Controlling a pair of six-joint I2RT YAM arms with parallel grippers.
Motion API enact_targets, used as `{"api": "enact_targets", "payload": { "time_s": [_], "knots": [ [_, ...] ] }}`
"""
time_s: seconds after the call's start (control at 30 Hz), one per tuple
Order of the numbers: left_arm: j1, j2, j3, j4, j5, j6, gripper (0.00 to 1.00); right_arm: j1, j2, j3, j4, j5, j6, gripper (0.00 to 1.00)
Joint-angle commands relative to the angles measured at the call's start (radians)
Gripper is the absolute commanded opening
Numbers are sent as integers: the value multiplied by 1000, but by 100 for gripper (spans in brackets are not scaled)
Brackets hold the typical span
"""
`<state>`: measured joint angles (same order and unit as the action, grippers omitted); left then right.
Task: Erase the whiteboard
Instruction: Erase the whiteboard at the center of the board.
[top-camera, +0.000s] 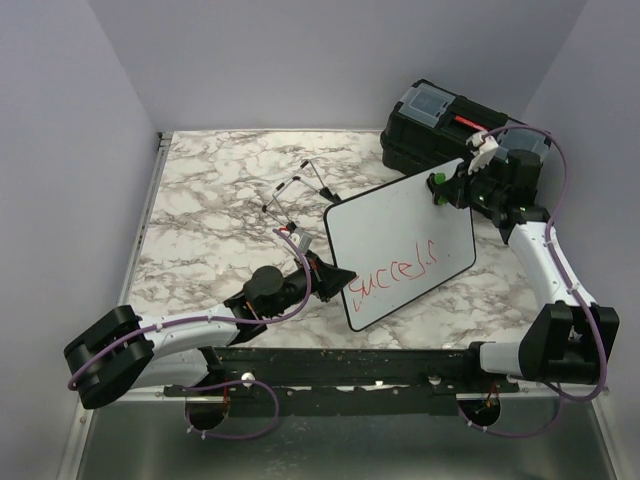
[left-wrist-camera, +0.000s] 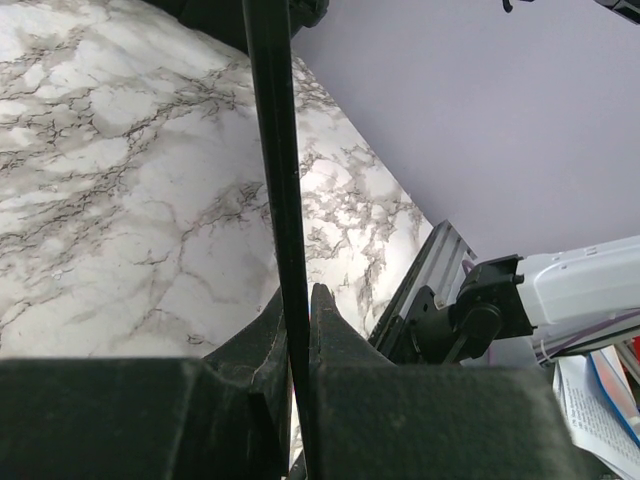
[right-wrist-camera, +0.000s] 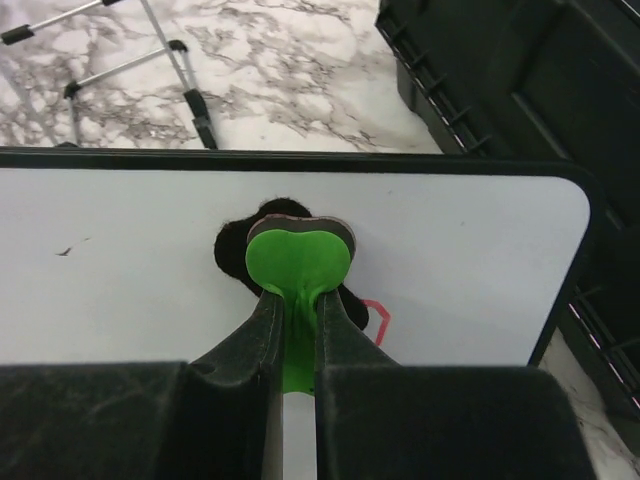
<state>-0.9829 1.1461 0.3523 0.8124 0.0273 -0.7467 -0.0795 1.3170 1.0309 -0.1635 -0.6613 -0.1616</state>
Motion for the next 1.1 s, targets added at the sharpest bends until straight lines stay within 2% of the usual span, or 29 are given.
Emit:
{"api": "enact_targets", "payload": {
  "time_s": [0.0, 0.1, 0.27, 0.37, 0.53, 0.7, 0.9, 1.07],
  "knots": [
    [-7, -40, 17, 155, 49, 18, 0, -2, -7, -47, -19, 142, -56, 1],
    [-7, -48, 25, 136, 50, 26, 0, -1, -49, -100, -80, 81, -132, 1],
    [-7, -49, 30, 135, 49, 27, 0, 0, -84, -128, -299, -270, -331, 1],
    [-7, -46, 34, 130, 49, 26, 0, -1, -81, -121, -309, -366, -316, 1],
    [-7, -51, 35, 122, 46, 23, 0, -1, -69, -60, -182, -302, -158, 1],
    [-8, -55, 34, 119, 44, 23, 0, 0, -63, -27, -20, -93, -12, 1],
    [-7, -55, 30, 126, 48, 26, 0, -3, -4, -13, -8, 116, -22, 1],
    [-7, -62, 23, 133, 48, 32, 0, -3, -19, -68, -66, 143, -92, 1]
  ]
}}
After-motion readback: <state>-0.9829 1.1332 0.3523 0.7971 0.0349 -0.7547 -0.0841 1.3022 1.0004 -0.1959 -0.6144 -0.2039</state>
